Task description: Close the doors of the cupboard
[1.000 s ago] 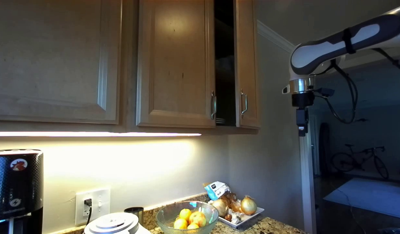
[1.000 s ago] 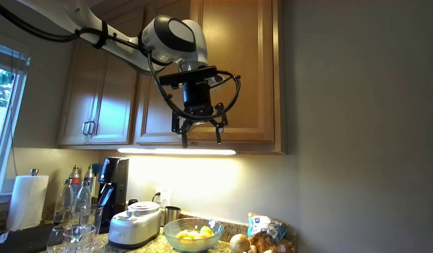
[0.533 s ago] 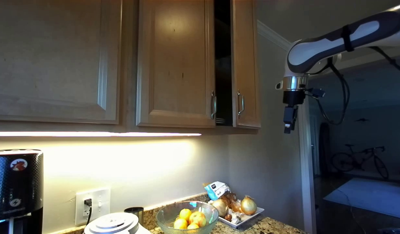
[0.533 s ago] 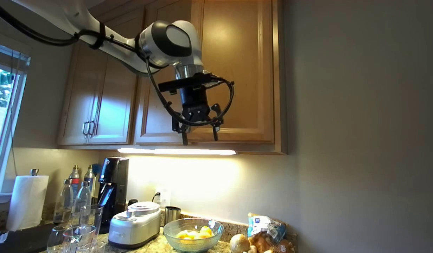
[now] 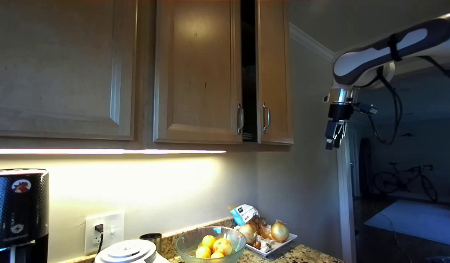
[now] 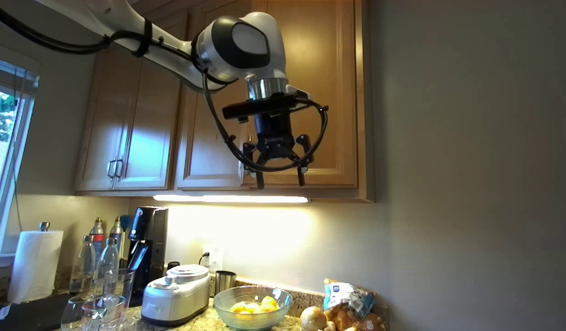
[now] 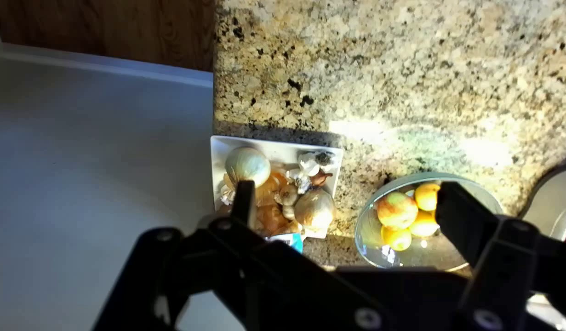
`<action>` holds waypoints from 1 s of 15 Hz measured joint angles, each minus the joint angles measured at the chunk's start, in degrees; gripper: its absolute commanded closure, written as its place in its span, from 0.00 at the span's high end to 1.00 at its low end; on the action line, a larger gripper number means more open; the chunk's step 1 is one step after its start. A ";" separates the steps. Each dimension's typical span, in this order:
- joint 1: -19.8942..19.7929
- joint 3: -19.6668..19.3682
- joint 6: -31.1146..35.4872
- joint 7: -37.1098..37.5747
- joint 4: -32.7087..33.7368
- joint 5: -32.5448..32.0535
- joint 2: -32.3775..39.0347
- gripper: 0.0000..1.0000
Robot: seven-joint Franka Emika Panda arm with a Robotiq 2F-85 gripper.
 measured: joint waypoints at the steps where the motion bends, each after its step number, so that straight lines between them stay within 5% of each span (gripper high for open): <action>1: 0.00 -1.10 1.47 0.49 0.09 2.52 0.54 1.00; 7: 0.45 -1.82 6.82 2.80 0.97 14.37 3.63 1.00; 15: 0.74 -2.21 6.78 0.57 3.33 17.22 -0.50 1.00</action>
